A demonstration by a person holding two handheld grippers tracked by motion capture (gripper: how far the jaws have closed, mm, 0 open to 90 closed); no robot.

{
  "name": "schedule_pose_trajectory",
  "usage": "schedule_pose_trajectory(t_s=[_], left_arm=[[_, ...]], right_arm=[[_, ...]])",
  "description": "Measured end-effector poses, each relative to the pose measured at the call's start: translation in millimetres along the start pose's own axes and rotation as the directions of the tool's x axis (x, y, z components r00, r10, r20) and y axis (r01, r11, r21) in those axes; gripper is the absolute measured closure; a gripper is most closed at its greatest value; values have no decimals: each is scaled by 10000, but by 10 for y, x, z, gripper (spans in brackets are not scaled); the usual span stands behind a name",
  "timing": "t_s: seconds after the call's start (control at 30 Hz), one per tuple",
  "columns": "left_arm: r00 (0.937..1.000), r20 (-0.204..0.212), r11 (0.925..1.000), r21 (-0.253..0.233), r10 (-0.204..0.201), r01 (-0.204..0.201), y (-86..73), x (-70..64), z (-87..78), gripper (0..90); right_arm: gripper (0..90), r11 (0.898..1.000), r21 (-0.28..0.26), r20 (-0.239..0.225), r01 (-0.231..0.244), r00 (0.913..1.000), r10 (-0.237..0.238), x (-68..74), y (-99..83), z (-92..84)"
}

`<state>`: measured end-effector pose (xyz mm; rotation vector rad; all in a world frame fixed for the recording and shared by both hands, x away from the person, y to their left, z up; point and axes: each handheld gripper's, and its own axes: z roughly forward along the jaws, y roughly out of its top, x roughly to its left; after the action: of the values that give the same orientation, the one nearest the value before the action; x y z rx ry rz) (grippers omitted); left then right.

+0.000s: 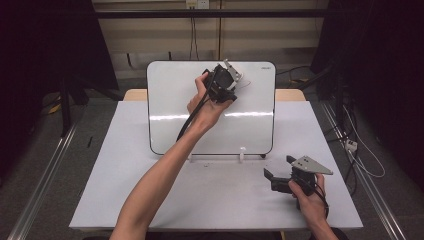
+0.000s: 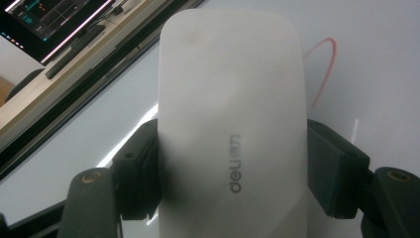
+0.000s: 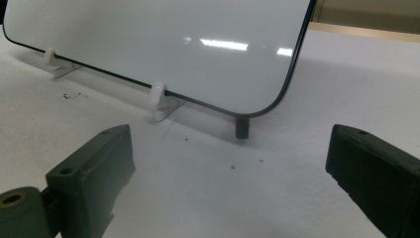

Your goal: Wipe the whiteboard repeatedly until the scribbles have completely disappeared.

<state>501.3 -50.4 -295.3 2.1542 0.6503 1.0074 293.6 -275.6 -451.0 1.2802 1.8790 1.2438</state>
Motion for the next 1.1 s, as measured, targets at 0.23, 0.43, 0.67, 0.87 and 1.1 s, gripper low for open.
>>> schedule_pose_trajectory(t_s=[0.23,0.43,0.67,0.87,1.1], left_arm=[[9999,39,9999,55,164,-164,47,-103,44,311],[9984,-29,9983,114,570,-570,93,-227,67,311],[9943,100,9941,221,1065,-1067,132,-389,86,311],[9878,505,9887,204,1470,-1482,143,-653,109,312],[9777,768,9806,2,1954,-1960,82,-899,97,311]], right_arm=[[47,10000,25,-33,-46,10000,46,4,0,-5],[47,10000,-4,-11,-11,10000,11,1,2,-1],[47,10000,25,-15,-26,10000,26,3,2,1],[47,10000,-4,-31,-20,10000,20,4,2,-2],[47,10000,26,-60,-12,10000,12,11,-2,-15]])
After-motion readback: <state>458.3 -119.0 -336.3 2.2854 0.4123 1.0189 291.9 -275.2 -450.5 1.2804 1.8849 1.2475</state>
